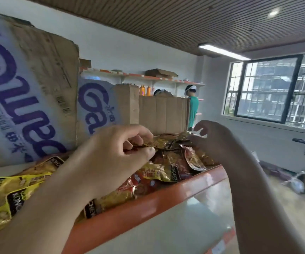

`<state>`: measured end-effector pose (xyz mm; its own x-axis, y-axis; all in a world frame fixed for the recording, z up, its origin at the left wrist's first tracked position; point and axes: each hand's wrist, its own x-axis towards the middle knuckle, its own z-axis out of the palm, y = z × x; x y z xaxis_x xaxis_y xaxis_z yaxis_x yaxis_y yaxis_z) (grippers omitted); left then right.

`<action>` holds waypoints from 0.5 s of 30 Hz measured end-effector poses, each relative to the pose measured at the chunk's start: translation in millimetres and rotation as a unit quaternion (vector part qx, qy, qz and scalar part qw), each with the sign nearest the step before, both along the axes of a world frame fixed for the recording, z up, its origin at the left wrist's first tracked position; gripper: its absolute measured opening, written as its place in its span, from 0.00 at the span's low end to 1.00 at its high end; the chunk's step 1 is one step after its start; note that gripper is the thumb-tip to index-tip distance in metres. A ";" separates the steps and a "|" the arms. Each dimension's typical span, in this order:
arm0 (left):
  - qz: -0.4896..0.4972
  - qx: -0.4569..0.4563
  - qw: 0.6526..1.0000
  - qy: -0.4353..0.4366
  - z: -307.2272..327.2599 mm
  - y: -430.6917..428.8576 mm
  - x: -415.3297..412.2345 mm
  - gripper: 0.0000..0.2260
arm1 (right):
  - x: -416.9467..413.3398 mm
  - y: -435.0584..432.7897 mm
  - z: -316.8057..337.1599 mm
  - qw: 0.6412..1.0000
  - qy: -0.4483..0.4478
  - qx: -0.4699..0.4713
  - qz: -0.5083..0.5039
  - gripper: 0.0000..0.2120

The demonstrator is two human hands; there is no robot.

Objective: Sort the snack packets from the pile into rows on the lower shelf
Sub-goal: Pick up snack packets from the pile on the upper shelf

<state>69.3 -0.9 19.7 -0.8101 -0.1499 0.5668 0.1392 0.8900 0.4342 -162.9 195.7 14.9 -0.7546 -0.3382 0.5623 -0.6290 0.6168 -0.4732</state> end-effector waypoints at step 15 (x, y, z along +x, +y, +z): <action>0.149 -0.109 0.923 -0.337 5.2 11.6 -86.4 0.24 | -49.5 -30.1 -29.0 0.934 0.033 0.143 0.325 0.17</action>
